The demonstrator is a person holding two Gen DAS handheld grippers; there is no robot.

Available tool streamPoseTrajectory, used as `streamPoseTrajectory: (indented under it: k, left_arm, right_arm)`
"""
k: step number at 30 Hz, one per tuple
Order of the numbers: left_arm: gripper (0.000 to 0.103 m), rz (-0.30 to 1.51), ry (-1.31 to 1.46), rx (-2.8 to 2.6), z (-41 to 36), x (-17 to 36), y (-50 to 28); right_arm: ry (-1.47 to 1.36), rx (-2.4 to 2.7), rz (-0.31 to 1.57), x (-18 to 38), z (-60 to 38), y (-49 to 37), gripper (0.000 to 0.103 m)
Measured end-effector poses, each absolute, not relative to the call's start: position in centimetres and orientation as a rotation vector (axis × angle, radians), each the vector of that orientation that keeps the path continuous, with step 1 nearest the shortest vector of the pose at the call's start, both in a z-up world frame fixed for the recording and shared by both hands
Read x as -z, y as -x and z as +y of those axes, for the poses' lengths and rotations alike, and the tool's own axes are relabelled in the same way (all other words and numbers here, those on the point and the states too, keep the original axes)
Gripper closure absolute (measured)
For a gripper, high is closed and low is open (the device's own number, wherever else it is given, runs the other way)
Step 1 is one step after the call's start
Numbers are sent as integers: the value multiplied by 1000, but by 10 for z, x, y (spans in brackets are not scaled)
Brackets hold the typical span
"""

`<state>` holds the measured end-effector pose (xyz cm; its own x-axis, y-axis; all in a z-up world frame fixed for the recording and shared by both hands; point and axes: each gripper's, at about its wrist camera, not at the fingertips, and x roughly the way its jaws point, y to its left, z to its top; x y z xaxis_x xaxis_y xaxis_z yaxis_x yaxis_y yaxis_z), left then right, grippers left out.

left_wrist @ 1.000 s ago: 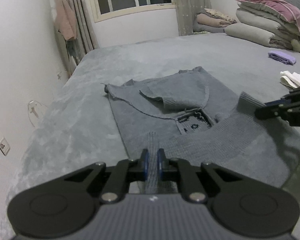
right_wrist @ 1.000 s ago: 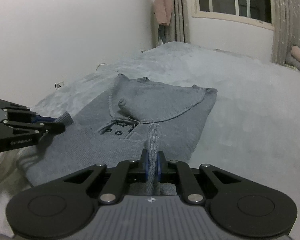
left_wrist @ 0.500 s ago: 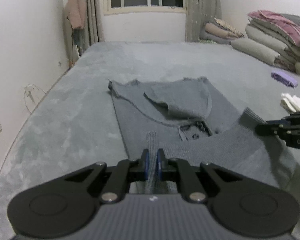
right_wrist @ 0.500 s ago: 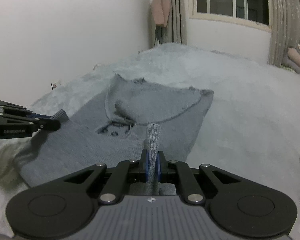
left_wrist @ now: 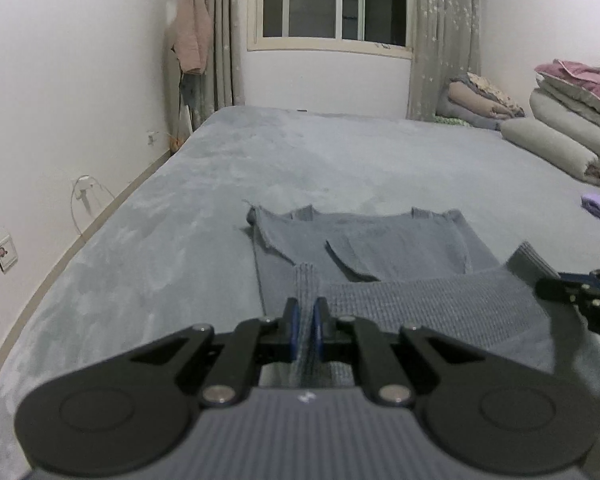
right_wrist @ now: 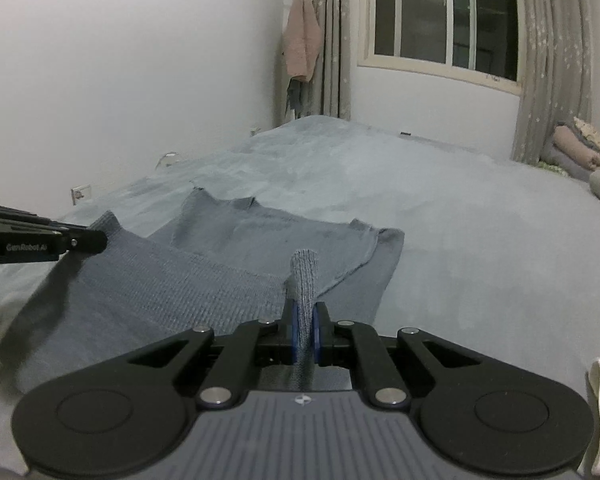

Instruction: Fold clothes

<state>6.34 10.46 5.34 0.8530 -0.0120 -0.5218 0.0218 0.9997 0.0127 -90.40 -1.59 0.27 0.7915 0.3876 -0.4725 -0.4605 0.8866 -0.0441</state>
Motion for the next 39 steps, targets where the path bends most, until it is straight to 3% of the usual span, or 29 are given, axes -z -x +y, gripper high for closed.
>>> streamPoseTrajectory:
  k: [8,11,17,20,23,26,28,31,35,39]
  left_arm:
    - [97,557,-28,-9,105,-43,-89]
    - [96,612,-47,-17,104,-27,-96]
    - [80,624,-45,-49,112,-22,-96]
    - [71,625,-3,-73,126,-28,-92]
    - [70,633,53,-85,139,-36,-78]
    - [55,663,160,-56,151,-41,-60]
    - [52,697,217,-28,156,-43,-47]
    - [51,730,250,-7,155,-46,-28]
    - [45,758,347,61,152,-39,-2]
    - [45,798,356,50,143,-27,5]
  right_arm:
    - [166,-412,451,3,-12,885,96]
    - [197,-384,528,18,-4,878,96]
    - [209,-335,556,29,-1,876,94]
    - [181,-300,557,21,-13,878,86]
    - [129,-279,599,15,-31,880,82]
    - [-24,-325,702,10,-54,885,64]
    - [-149,-360,768,9,-71,894,55]
    - [-336,-427,859,7,-95,911,52]
    - [-384,-468,872,6,-103,940,51]
    - [-382,-466,893,15,-99,955,51]
